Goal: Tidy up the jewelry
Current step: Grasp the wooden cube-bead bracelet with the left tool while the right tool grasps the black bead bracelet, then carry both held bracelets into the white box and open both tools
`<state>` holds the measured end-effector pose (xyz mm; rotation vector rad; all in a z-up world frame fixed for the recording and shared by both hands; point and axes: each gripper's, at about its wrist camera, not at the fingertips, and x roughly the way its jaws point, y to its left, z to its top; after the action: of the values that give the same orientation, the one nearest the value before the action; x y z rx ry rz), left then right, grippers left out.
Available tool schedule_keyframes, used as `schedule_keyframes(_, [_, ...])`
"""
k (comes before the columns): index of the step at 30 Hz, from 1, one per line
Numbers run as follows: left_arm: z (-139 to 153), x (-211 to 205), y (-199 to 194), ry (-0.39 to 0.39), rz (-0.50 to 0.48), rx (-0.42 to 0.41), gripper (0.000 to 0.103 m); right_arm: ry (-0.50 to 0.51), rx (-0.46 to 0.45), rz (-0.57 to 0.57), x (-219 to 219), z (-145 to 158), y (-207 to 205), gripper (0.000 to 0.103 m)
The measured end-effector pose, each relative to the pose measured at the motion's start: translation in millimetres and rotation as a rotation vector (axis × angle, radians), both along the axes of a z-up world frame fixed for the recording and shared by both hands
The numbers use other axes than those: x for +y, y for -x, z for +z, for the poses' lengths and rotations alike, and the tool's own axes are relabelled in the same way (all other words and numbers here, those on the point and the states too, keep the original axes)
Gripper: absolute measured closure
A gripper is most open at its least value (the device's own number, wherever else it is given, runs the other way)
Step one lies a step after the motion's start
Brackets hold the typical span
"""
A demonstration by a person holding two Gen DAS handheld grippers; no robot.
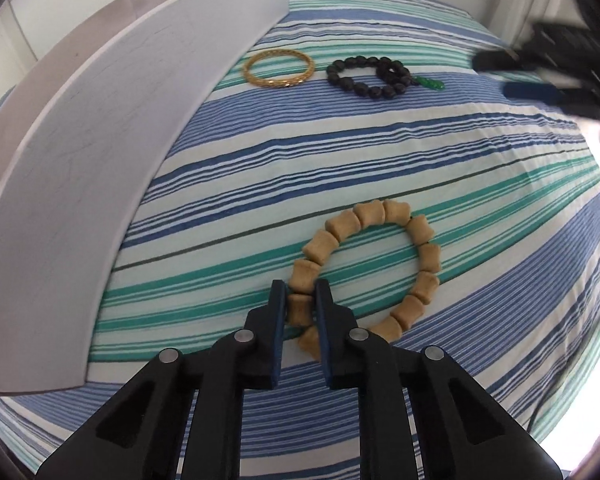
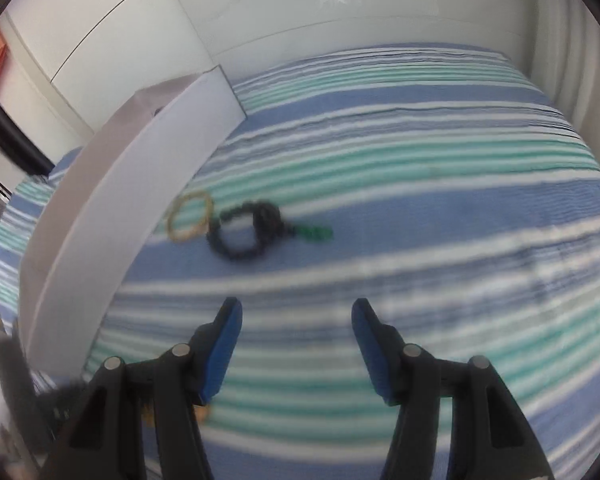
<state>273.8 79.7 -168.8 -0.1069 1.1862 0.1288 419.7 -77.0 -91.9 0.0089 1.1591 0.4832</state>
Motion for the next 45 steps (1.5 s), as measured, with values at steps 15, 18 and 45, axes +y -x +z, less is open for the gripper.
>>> schedule_keyframes(15, [-0.8, 8.3, 17.4, 0.001, -0.010, -0.005, 0.090, -0.012, 0.127, 0.052, 48.2, -37.1, -51.4, 0.091])
schedule_keyframes(18, [-0.5, 12.4, 15.9, 0.024, 0.003, 0.004, 0.090, -0.045, 0.103, 0.066, 40.9, -16.5, -35.2, 0.091])
schedule_keyframes(45, [92.9, 54.1, 37.0, 0.415, 0.047, -0.090, 0.091, -0.168, 0.040, 0.089, -25.0, 52.5, 96.5, 0.091])
